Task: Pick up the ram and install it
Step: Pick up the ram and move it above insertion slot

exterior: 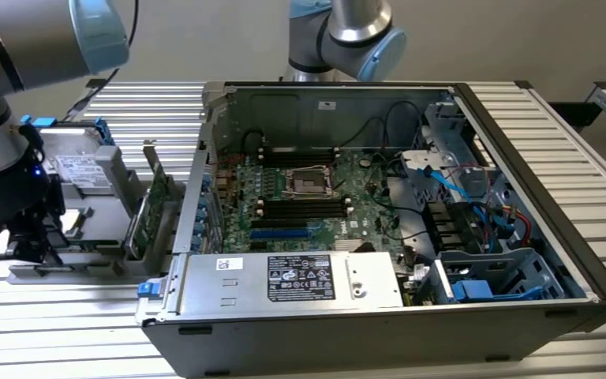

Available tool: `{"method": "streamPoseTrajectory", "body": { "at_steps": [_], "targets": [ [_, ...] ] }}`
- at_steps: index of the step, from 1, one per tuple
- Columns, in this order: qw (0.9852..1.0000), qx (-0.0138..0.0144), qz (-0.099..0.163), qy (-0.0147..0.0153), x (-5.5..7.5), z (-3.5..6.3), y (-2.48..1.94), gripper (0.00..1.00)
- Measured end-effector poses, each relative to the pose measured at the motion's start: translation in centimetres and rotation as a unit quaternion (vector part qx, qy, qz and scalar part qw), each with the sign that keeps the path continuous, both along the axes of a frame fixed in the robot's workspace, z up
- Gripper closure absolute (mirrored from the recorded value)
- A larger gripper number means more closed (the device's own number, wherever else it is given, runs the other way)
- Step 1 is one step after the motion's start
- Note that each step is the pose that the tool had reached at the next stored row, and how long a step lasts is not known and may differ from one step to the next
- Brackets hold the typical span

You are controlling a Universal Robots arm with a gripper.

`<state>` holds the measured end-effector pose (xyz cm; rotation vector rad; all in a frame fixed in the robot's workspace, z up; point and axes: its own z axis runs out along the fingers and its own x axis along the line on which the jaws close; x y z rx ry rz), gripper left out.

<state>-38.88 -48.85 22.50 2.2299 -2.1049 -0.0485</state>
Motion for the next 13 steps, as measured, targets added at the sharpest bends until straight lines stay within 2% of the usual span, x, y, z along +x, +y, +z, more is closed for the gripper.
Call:
{"method": "streamPoseTrajectory", "body": {
  "at_steps": [13],
  "targets": [
    [0.9999, 0.0000, 0.017, 0.0000, 0.2, -2.38, 0.00, 0.64]
  ]
}}
